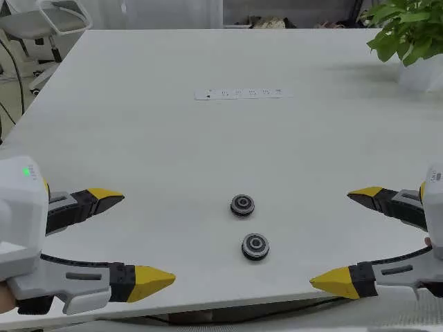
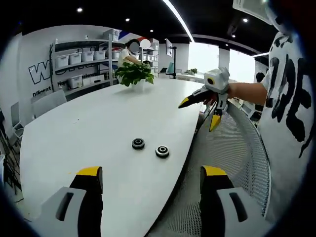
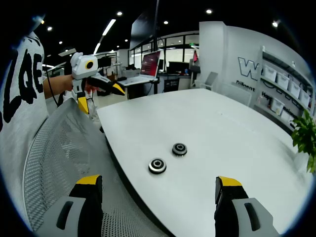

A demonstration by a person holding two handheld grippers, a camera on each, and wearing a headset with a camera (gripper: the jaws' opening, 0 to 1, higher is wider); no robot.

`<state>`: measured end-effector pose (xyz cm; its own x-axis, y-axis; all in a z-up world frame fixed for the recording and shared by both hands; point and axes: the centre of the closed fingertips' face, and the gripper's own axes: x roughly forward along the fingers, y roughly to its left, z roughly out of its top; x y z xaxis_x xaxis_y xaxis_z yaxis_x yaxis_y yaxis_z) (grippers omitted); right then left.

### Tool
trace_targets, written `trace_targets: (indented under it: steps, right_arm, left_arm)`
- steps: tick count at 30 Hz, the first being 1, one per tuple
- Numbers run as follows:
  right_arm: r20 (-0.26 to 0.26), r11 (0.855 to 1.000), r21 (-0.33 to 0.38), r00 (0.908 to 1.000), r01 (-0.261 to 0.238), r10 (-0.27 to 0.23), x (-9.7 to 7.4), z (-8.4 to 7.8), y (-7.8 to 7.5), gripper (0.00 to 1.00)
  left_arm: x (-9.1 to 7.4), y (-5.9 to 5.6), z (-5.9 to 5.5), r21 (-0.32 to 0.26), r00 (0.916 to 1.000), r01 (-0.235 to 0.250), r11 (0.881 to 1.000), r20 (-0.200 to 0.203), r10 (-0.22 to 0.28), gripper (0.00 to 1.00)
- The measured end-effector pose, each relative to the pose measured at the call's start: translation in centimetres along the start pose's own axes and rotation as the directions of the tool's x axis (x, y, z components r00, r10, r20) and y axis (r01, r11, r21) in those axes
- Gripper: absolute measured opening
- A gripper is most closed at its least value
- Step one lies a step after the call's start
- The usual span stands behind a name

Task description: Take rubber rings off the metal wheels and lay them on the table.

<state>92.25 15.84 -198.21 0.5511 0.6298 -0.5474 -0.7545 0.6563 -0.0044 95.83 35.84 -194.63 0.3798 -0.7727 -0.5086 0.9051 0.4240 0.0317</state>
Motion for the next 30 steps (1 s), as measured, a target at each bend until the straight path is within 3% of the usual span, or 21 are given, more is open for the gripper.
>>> trace_targets:
  steps: [16,30]
  right_arm:
    - [0.039,0.999,0.036,0.999,-0.022,0.02,-0.4,0.0,-0.4,0.96]
    - [0.05,0.999,0.039,0.9986,-0.02,0.018,-0.4,0.0,-0.4,0.94]
  left_arm:
    - [1.2,-0.5,1.1,0.024,0.9999,0.011,1.0,0.0,-0.011,0.82]
    - [1.6,-0.5,1.1,0.037,0.9997,0.021,0.999,-0.01,-0.021,0.82]
